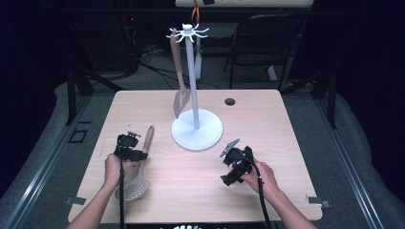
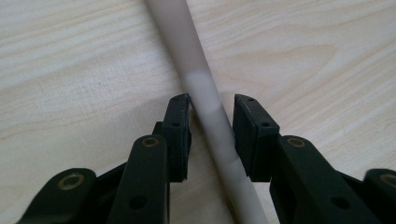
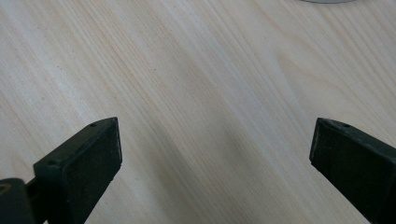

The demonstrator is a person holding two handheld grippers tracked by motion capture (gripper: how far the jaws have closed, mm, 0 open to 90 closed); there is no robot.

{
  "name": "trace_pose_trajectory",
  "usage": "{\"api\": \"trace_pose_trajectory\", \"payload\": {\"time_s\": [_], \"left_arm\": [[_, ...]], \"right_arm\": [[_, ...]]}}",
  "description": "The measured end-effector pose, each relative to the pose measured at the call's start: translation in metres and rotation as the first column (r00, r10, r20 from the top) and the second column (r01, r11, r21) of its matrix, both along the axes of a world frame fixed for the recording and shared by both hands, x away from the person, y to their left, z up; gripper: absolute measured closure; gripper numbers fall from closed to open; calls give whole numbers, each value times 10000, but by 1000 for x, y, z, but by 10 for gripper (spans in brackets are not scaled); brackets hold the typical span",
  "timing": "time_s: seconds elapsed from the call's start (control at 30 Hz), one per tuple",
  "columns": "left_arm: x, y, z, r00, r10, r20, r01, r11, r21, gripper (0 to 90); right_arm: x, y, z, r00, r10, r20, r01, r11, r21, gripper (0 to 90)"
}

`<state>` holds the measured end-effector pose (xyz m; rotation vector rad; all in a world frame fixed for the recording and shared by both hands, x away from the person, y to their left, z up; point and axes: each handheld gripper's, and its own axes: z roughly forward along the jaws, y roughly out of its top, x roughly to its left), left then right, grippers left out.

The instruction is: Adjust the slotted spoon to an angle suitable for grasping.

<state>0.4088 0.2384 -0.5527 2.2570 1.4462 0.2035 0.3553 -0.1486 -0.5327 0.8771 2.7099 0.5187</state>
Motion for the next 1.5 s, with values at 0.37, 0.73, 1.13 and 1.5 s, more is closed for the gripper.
{"api": "trace_pose_trajectory", "payload": {"time_s": [0.37,0.73,1.13,1.5], "left_arm": [[-7,10,2,9994,-105,-328,101,9999,-136,699],[0,2,1,9995,-106,-292,120,9987,488,664],[5,-12,0,9994,60,-338,-16,9916,1293,686],[7,-6,0,9989,153,-453,-118,9969,783,706]], "right_arm": [[0,-1,-1,10000,-42,-2,42,10000,-8,20],[-1,1,1,9999,103,80,-100,9995,-301,20],[-2,2,-1,9998,162,116,-160,9996,-234,23],[-2,2,0,9998,178,127,-175,9995,-250,24]]}}
